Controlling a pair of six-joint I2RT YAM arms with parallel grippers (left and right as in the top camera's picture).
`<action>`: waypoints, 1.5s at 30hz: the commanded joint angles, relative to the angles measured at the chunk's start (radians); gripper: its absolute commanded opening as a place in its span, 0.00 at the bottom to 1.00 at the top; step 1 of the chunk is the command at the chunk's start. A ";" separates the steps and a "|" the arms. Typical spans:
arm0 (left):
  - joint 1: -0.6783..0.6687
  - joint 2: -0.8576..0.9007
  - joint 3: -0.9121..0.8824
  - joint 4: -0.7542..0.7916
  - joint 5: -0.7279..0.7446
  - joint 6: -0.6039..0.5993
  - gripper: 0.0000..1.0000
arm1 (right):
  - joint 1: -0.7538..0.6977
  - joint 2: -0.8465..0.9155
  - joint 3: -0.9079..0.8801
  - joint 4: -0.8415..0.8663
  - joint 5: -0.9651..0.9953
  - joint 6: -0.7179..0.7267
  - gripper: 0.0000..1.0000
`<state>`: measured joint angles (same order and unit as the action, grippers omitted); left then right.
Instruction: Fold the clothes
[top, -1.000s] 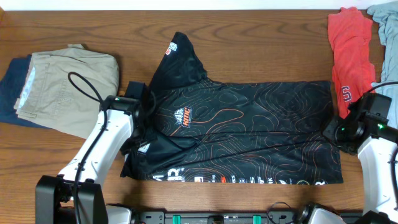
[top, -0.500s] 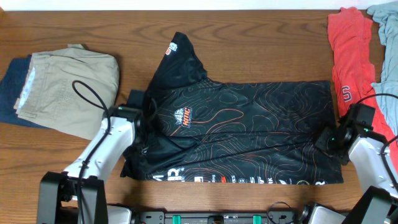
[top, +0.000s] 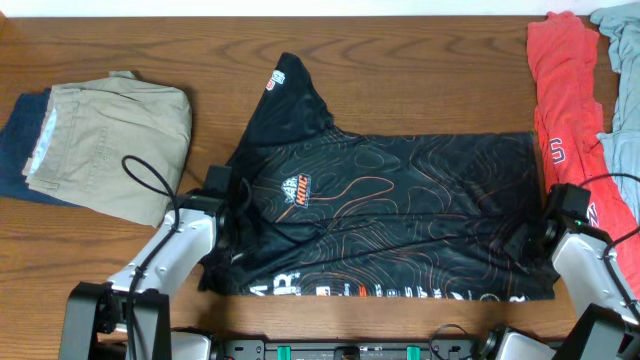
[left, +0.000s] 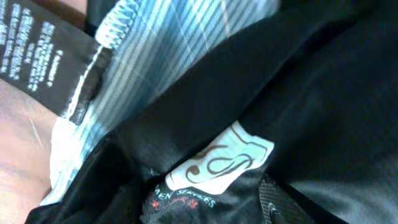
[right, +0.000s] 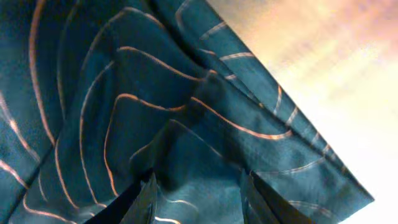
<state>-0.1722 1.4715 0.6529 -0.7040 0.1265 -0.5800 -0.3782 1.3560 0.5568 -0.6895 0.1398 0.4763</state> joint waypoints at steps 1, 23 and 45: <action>-0.003 0.038 -0.068 -0.054 0.077 -0.002 0.63 | -0.014 0.030 -0.061 -0.044 0.117 0.153 0.43; -0.003 -0.077 0.291 -0.174 0.091 0.192 0.72 | -0.079 -0.120 0.176 -0.111 -0.208 -0.072 0.67; 0.004 0.583 0.873 0.198 -0.064 0.442 0.79 | 0.127 -0.126 0.235 -0.118 -0.457 -0.276 0.75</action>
<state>-0.1738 1.9976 1.4792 -0.5247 0.1341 -0.1780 -0.2829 1.2346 0.7834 -0.8070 -0.3016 0.2218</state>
